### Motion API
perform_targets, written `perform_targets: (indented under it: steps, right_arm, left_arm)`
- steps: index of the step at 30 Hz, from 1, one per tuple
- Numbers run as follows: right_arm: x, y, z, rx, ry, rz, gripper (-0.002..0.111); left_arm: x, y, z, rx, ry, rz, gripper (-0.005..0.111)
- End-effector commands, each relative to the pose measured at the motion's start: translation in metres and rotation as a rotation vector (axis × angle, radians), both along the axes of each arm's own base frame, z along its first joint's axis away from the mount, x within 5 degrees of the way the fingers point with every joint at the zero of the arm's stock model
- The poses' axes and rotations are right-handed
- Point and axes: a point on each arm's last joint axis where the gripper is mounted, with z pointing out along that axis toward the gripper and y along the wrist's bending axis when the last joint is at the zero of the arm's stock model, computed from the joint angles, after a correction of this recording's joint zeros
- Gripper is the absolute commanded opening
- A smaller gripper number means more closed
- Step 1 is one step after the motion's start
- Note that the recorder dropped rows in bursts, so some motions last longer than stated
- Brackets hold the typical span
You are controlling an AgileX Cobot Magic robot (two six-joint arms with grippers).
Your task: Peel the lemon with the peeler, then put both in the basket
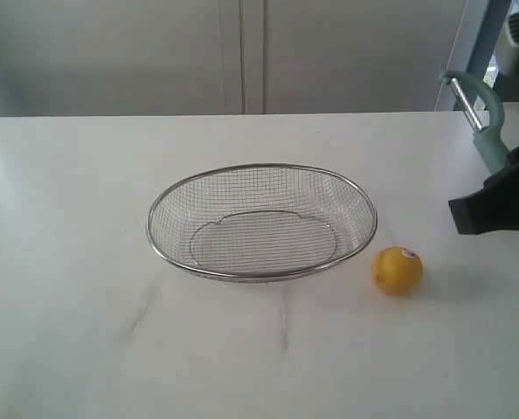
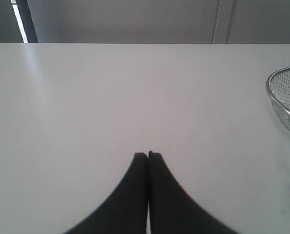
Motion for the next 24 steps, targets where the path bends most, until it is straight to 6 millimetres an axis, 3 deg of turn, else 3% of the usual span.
perform_targets:
  steps: [1, 17, 24]
  right_arm:
    - [0.0, -0.003, 0.001, -0.005, -0.022, -0.007, 0.0]
    - [0.0, -0.003, 0.001, -0.005, -0.022, -0.007, 0.0]
    - [0.0, -0.004, 0.001, -0.018, -0.013, -0.016, 0.0]
  left_arm:
    - [0.0, 0.0, 0.0, 0.003, -0.01, -0.004, 0.0]
    - [0.001, 0.001, 0.005, -0.026, -0.067, 0.008, 0.0]
    - [0.0, 0.004, 0.034, -0.367, -0.372, 0.047, 0.0]
